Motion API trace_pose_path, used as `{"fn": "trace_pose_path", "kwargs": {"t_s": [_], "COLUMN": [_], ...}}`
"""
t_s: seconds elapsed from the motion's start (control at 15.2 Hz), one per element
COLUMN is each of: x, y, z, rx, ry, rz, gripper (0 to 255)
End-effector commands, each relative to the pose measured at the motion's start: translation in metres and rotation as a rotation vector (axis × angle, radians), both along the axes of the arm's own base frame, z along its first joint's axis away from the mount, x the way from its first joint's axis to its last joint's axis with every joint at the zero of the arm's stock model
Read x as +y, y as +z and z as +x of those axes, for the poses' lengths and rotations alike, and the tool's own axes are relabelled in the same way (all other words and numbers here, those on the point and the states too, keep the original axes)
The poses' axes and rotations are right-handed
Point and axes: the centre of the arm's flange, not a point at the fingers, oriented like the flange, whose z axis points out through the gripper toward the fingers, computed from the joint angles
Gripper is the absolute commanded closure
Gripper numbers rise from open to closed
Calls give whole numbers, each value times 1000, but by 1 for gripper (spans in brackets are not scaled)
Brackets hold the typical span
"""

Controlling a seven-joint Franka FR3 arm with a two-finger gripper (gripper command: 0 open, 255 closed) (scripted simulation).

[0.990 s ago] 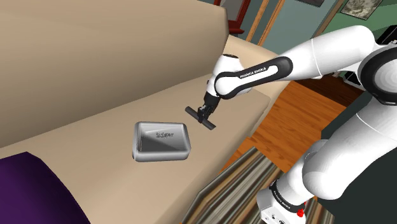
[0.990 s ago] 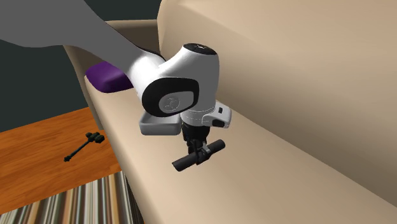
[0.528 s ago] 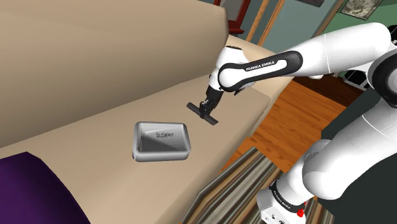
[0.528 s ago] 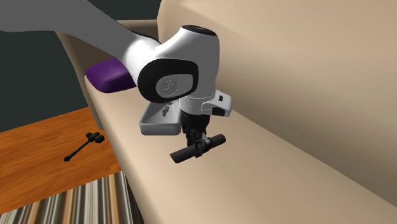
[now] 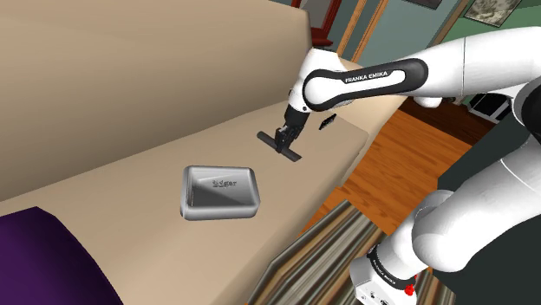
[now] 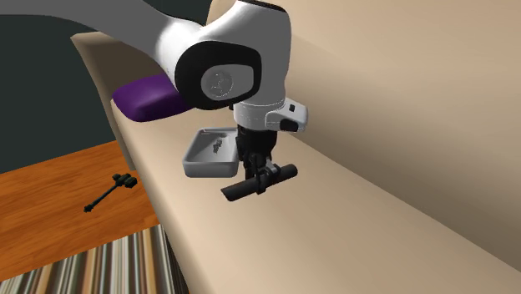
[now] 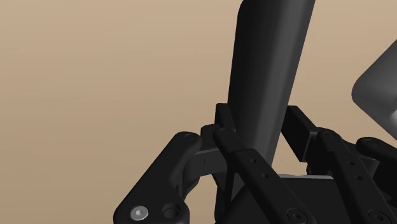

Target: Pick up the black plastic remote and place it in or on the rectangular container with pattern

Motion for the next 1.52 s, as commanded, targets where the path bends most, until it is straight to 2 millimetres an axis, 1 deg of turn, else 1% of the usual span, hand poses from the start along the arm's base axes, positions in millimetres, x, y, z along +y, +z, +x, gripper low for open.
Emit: {"fn": "trace_pose_path", "kwargs": {"t_s": [0.0,0.66,1.45], "x": [0,0,156], "y": [11,63,57], "z": [0,0,-24], "rx": [0,0,0], "ry": [0,0,0], "rz": [0,0,0], "gripper": [255,255,255]}}
